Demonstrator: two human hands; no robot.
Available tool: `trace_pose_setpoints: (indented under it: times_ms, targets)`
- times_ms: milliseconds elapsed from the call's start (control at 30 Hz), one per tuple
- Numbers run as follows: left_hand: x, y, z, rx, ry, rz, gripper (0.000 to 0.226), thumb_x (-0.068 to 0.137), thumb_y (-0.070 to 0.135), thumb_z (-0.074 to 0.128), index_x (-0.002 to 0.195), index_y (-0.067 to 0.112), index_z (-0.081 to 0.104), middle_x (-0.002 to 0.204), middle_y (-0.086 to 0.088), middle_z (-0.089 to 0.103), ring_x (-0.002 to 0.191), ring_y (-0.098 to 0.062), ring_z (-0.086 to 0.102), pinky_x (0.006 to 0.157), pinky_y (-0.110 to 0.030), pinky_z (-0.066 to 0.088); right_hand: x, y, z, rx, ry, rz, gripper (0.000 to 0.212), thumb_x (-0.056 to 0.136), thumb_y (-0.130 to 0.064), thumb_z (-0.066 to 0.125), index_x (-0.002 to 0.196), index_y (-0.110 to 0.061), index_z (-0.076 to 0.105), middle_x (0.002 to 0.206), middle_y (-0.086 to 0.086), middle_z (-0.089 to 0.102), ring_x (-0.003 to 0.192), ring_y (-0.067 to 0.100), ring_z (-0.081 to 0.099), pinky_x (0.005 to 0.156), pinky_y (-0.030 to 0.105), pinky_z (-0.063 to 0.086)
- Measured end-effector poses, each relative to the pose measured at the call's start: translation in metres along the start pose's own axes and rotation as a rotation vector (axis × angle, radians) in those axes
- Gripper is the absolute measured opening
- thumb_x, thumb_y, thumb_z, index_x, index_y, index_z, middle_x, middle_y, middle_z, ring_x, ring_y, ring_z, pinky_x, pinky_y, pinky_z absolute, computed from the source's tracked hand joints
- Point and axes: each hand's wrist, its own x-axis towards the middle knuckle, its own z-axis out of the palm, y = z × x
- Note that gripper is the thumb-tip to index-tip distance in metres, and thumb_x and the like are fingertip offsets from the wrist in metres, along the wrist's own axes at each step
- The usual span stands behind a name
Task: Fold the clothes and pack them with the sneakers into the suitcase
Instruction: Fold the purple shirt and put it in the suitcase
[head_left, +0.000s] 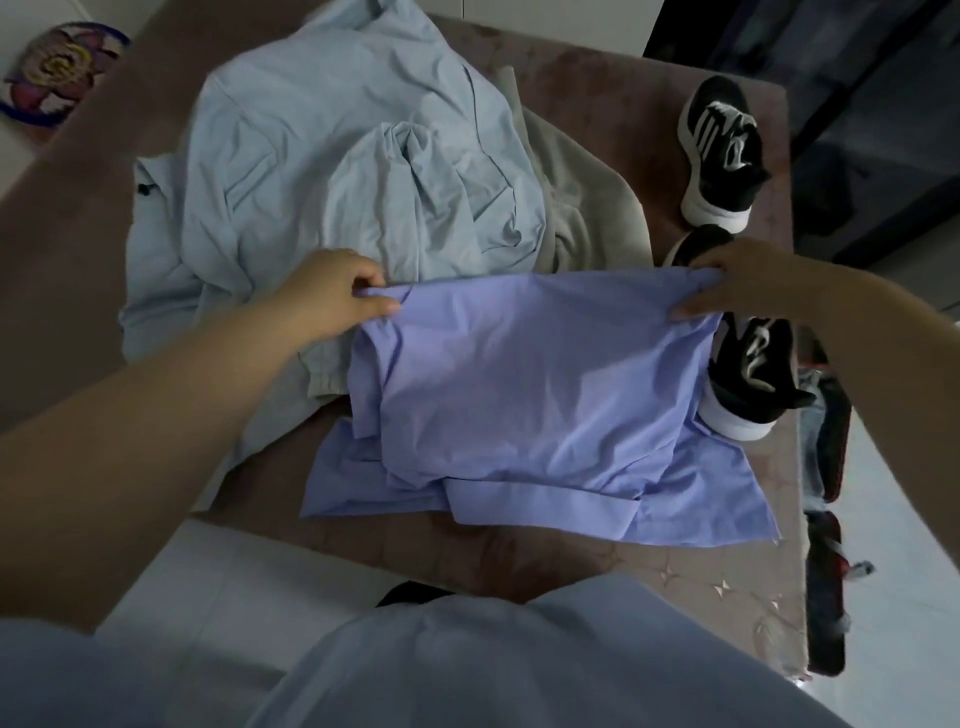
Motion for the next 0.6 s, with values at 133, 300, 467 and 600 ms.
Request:
trace_pose_setpoints:
  times_ms: [133,300,467,600]
  targets:
    - [-0.006,-0.017,-0.022,-0.147,0.148,-0.025,0.026,0.087,0.015,0.063,0.067,0.012,0.046,0.056,-0.003,0.04,0.054,-0.009,0.04,0.053,-0.02,0.028,-0.013,0.0,-0.015,0.076,0.056,0.003,0.038,0.069,-0.027,0.081,0.097,-0.007,0.064,0.094,0.011,0.062,0.079,0.02,0.052,0.065,0.028,0.041]
    - [-0.011,-0.033,-0.047,-0.223,0.155,0.027,0.024,0.082,0.016,0.069,0.071,0.018,0.048,0.068,-0.024,0.055,0.064,-0.016,0.047,0.054,-0.022,0.031,-0.004,-0.016,-0.006,0.163,0.354,-0.033,0.038,0.07,-0.018,0.081,0.085,0.006,0.056,0.078,0.015,0.05,0.073,0.022,0.044,0.065,0.03,0.035]
    - [0.0,-0.029,-0.042,-0.249,0.172,0.052,0.027,0.078,0.008,0.072,0.071,0.02,0.049,0.067,-0.007,0.054,0.053,0.0,0.045,0.052,-0.009,0.033,0.009,-0.033,0.04,0.178,0.617,0.211,0.034,0.073,-0.013,0.07,0.102,-0.007,0.053,0.103,0.019,0.056,0.097,0.034,0.053,0.082,0.04,0.041]
    - [0.007,-0.035,-0.028,-0.264,0.07,0.068,0.031,0.076,0.003,0.073,0.08,0.028,0.054,0.072,0.009,0.056,0.059,0.007,0.051,0.066,-0.022,0.041,-0.019,-0.099,0.114,0.006,0.779,0.009,0.051,0.068,-0.012,0.064,0.115,0.002,0.053,0.116,0.024,0.053,0.104,0.044,0.051,0.092,0.049,0.038]
